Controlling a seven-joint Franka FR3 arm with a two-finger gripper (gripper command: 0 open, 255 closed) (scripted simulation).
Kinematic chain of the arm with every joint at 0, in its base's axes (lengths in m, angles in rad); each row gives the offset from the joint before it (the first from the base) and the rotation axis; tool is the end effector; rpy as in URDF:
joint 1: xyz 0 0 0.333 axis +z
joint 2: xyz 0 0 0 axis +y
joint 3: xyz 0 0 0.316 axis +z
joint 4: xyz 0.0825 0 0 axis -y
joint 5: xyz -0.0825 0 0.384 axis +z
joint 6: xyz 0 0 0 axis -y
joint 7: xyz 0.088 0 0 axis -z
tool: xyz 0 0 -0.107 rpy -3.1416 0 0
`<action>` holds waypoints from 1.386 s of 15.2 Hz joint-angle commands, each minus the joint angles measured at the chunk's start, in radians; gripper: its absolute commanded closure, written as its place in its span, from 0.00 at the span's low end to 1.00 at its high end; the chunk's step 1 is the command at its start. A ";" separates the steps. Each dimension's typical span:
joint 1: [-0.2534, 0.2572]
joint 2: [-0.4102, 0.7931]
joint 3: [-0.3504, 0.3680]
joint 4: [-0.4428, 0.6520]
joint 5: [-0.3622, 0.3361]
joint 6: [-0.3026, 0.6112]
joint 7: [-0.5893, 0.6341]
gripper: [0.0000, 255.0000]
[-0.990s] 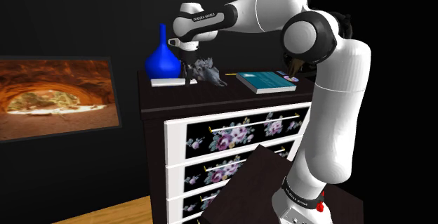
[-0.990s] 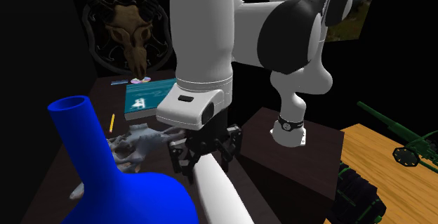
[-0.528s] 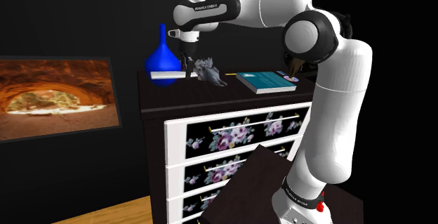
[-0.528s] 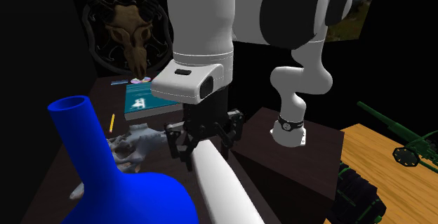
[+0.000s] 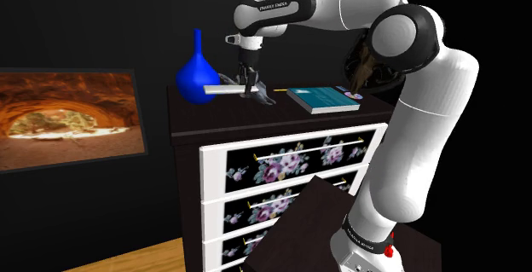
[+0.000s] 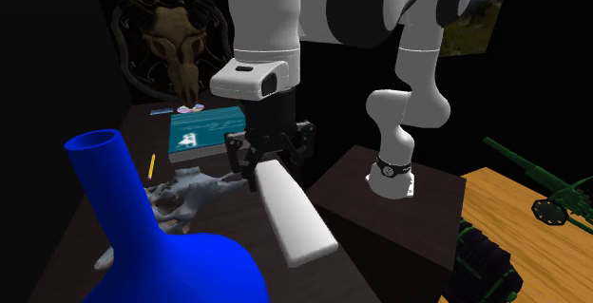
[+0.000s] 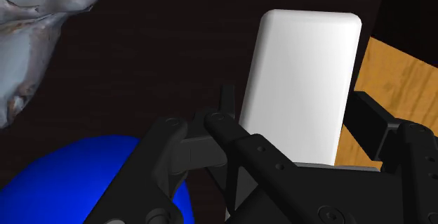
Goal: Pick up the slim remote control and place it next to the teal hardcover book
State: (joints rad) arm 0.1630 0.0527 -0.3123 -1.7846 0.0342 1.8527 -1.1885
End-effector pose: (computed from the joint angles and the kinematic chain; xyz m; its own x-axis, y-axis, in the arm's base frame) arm 0.5748 -0.0805 0.5185 0.5141 0.8574 0.0223 0.8575 -0.5144 0.0104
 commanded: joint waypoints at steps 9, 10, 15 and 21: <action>-0.095 -0.190 -0.098 -0.209 -0.070 0.029 -0.171 1.00; -0.105 -0.205 -0.109 -0.222 -0.078 0.029 -0.189 1.00; -0.157 -0.266 -0.168 -0.273 -0.114 0.026 -0.285 1.00; -0.185 -0.282 -0.207 -0.323 -0.130 0.063 -0.341 1.00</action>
State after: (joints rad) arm -0.0212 -0.2322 -0.5172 -2.0991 -0.0966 1.9050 -1.5270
